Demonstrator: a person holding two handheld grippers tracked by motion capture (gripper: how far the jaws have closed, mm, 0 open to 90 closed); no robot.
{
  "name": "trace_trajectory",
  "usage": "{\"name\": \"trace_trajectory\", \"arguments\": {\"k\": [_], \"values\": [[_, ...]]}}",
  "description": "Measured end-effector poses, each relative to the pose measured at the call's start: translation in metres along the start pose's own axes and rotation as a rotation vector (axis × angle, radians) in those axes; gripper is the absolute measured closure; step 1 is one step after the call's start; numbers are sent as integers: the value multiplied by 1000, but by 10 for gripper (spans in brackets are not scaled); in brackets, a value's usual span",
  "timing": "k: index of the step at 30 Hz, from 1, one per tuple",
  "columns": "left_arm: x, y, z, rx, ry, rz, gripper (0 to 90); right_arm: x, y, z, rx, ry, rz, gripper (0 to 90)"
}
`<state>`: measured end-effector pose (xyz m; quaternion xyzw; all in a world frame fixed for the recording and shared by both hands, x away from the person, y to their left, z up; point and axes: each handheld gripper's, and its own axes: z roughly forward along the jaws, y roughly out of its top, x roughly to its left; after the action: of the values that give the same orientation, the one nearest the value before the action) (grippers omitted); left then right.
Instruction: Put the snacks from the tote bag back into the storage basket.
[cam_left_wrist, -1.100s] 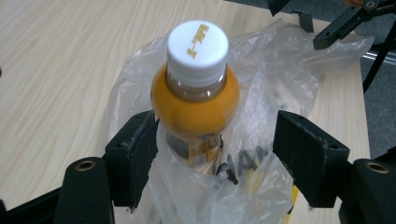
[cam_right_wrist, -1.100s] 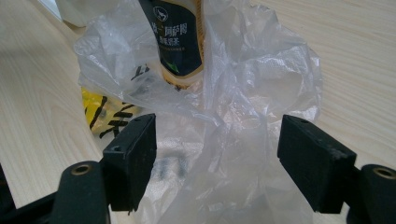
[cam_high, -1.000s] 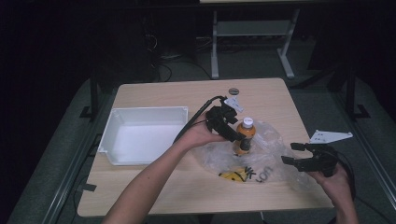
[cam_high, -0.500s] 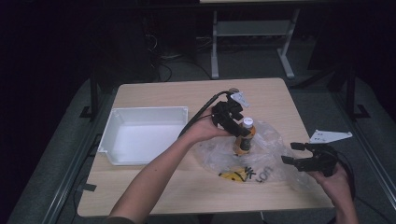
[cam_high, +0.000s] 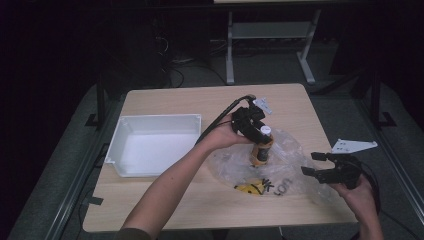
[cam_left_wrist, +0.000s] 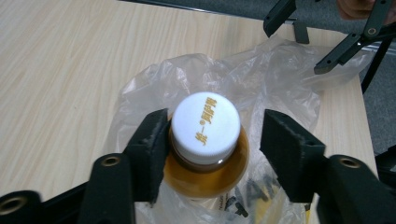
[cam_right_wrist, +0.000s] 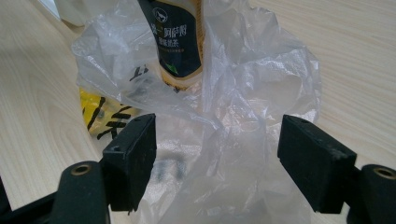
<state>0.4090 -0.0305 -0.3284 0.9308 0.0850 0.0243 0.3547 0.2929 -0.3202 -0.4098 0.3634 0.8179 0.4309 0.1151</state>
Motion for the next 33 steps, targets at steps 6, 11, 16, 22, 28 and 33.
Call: {"name": "trace_trajectory", "arguments": {"k": [6,11,16,22,28,33], "values": [[-1,1,1,9,21,17,504,1,1,1,-3,-2,-1,282],[0,0,-2,19,24,20,560,2,2,2,-4,-3,-9,283],[1,1,-1,25,24,24,558,2,2,2,-7,-4,-11,283],[0,5,1,33,26,31,553,2,2,2,-7,-4,-11,283],[1,5,0,32,17,28,565,2,2,1,-10,-7,-11,283],[3,5,0,24,8,17,582,2,2,1,-9,-7,-11,283]]}}
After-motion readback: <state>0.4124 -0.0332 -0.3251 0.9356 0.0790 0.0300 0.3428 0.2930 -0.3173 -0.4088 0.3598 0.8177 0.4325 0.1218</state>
